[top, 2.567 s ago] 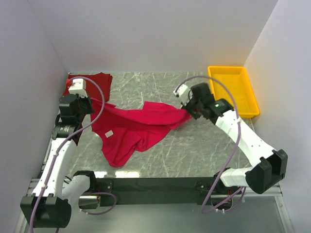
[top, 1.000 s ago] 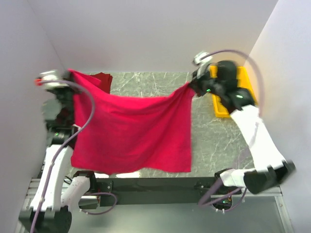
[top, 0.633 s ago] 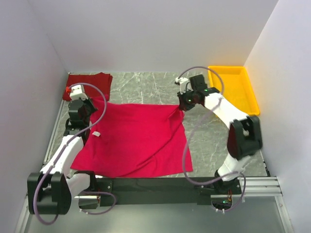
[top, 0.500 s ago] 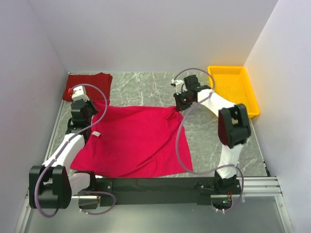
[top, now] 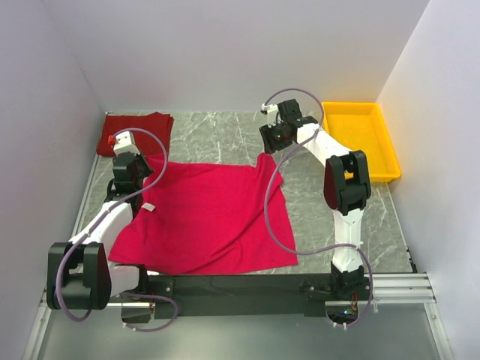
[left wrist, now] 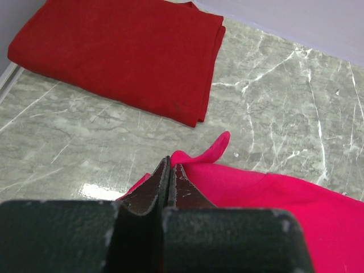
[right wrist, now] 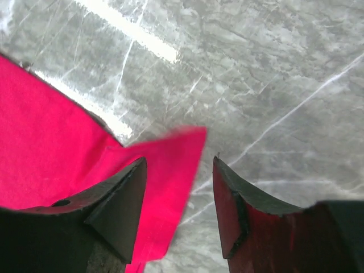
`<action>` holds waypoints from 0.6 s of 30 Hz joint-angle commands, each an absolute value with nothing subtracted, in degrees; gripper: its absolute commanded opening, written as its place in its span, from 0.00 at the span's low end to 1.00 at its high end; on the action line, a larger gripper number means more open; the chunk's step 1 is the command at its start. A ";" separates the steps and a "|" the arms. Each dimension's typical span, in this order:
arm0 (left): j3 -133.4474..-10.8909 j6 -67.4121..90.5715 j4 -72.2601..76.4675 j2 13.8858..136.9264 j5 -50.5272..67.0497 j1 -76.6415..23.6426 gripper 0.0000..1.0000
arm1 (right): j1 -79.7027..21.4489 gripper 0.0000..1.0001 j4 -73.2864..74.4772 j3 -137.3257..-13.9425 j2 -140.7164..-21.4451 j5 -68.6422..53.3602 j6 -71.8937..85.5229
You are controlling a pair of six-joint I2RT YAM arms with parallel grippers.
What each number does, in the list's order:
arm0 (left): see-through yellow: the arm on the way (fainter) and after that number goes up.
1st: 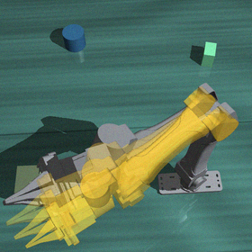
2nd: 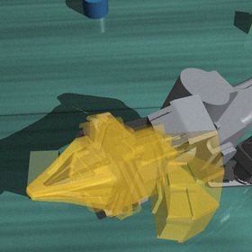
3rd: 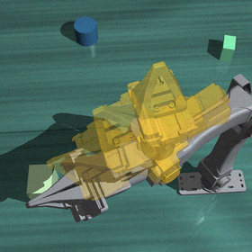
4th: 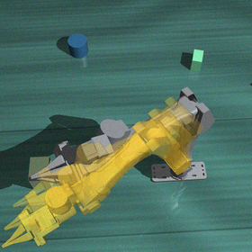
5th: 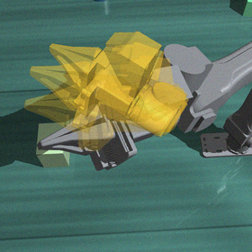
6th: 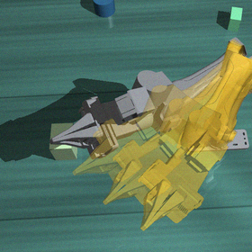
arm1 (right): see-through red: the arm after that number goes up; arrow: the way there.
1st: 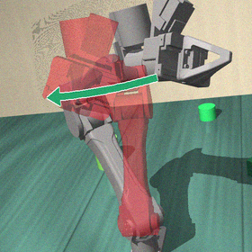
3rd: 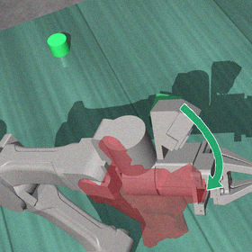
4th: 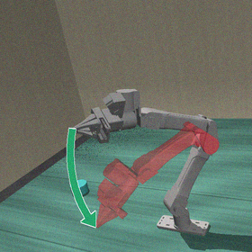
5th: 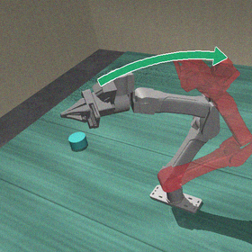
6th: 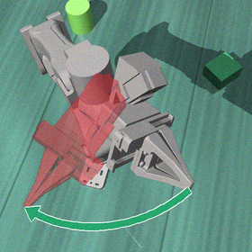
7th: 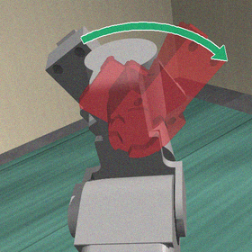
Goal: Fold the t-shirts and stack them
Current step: Flatten the tshirt out
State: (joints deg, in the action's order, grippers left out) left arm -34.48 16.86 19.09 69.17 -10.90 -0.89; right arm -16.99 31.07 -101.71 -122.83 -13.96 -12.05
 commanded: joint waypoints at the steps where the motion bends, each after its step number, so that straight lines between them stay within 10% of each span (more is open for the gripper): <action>1: -37.18 17.23 22.32 69.08 -11.69 -0.79 0.01 | -16.35 0.57 31.55 -100.91 -117.08 -15.10 -15.98; 18: -35.95 16.35 21.97 67.76 -10.81 -0.79 0.01 | -12.48 0.58 45.61 -113.46 -128.31 -20.92 -34.98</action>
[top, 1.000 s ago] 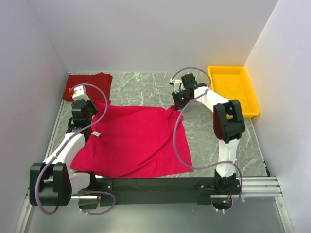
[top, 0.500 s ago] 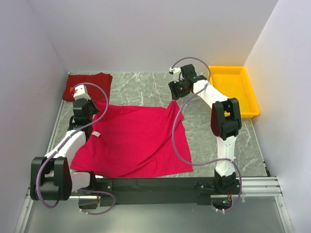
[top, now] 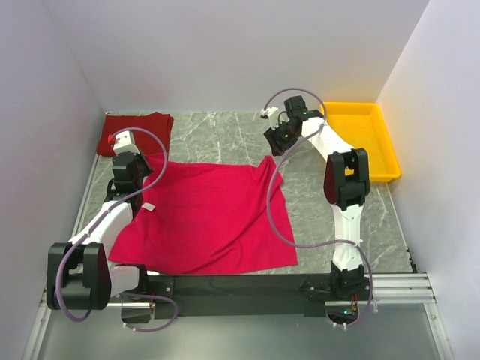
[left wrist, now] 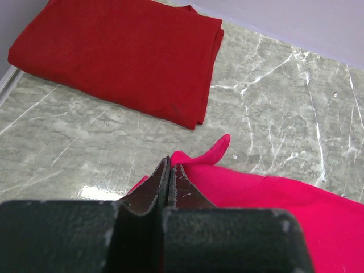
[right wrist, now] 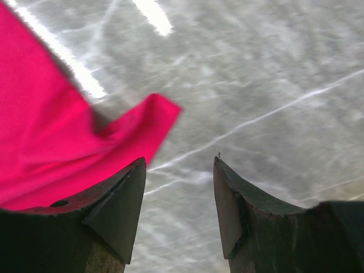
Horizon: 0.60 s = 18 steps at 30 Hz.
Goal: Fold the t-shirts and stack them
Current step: Flatten the tshirt out
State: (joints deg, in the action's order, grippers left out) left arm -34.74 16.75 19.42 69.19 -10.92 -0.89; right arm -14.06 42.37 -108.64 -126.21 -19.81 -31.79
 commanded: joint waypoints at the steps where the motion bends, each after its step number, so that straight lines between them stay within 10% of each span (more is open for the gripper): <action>1: -36.03 16.52 21.97 67.76 -10.90 -0.79 0.01 | -12.65 0.58 46.14 -114.25 -129.10 -20.66 -34.98; 18: -34.98 18.54 21.62 66.97 -10.55 -0.79 0.01 | -15.38 0.59 52.73 -124.36 -138.43 -22.24 -34.63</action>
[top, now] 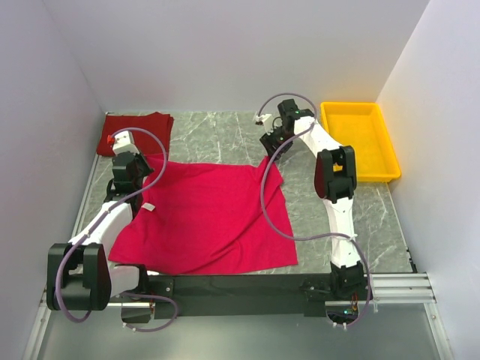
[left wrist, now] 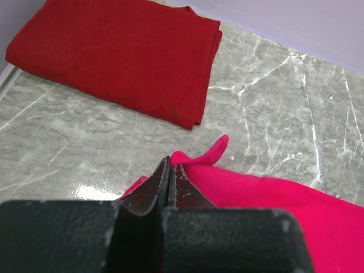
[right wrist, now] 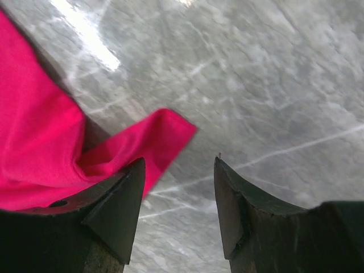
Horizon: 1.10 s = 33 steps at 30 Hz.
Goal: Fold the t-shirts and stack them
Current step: Flatten the tshirt out
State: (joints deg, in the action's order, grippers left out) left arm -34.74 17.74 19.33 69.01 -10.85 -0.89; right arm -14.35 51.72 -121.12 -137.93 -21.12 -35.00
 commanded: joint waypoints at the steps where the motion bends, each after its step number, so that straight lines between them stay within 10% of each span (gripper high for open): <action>1: -34.89 18.54 21.62 66.89 -10.46 -0.79 0.01 | -15.55 0.59 52.65 -124.37 -138.69 -22.06 -34.19; 26: -34.72 18.46 20.92 65.83 -10.72 -0.79 0.01 | -19.60 0.52 54.93 -123.14 -141.07 -15.38 -31.55; 33: -34.80 18.72 20.83 65.57 -10.72 -0.79 0.01 | -20.57 0.35 55.20 -123.40 -141.77 -12.13 -28.39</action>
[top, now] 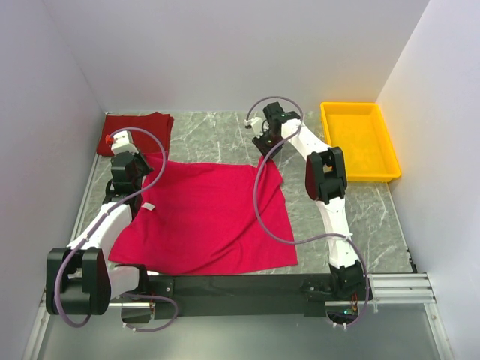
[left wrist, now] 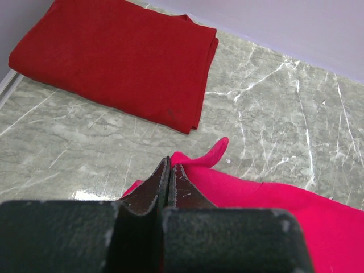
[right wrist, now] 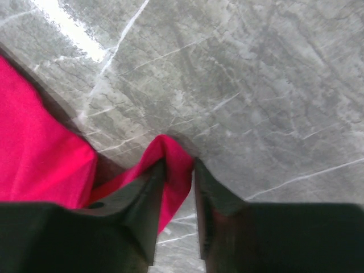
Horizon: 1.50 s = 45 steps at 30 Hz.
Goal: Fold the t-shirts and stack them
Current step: Flatten the tshirt out
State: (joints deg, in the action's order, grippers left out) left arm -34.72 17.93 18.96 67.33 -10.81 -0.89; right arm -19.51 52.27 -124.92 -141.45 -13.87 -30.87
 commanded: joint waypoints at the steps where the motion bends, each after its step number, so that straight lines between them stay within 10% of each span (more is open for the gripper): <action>1: -34.80 18.72 20.74 65.48 -10.72 -0.79 0.01 | -20.65 0.31 55.02 -123.22 -141.68 -11.52 -28.13; 9: -35.33 18.02 20.39 65.21 -10.99 -0.79 0.01 | -20.22 0.00 51.16 -120.85 -137.21 -8.09 -27.34; 30: -43.68 12.57 16.79 55.64 -12.74 -0.09 0.01 | -9.32 0.00 35.42 -98.97 -96.96 -28.47 -31.02; 45: -57.56 11.08 27.24 45.27 -13.98 -0.09 0.01 | 2.89 0.00 24.62 -113.10 -74.80 -43.59 -21.37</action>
